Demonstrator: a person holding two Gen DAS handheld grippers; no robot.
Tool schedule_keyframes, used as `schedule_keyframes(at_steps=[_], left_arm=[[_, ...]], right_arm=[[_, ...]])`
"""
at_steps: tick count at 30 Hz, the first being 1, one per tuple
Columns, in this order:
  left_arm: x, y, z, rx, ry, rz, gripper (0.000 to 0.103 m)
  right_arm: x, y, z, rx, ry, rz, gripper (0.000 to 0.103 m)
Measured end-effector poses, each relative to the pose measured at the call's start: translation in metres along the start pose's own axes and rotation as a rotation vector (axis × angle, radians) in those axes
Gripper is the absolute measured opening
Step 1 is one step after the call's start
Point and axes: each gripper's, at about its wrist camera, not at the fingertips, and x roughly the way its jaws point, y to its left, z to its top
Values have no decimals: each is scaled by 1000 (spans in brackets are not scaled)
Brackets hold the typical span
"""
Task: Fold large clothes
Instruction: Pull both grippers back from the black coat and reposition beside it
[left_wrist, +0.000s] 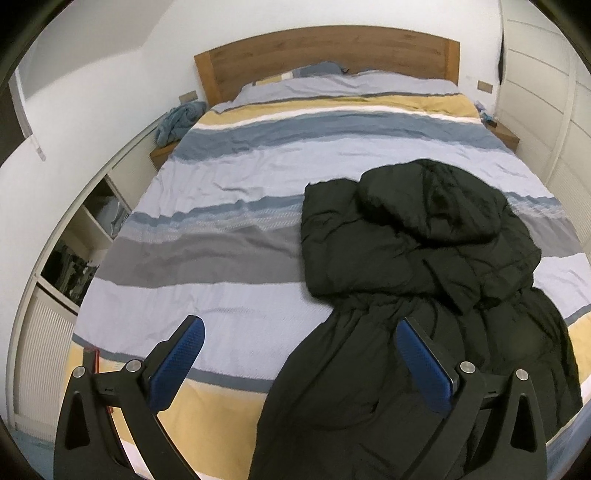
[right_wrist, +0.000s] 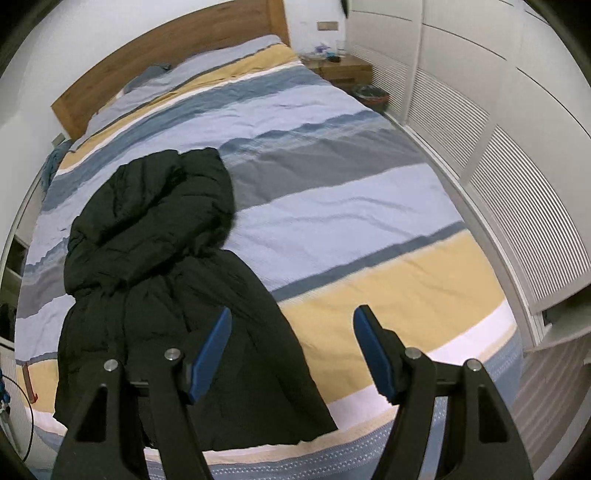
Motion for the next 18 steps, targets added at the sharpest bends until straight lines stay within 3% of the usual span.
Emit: schedule_keyframes(at_steps=[10,18], left_arm=[[12,54,-30,-92,66,46,102],[4,86,-39,-152,60,92,102]], right_arm=[[-3,-37,-23,89,16,-59,68],[-15,-54,-25,137,-14,-74,68]])
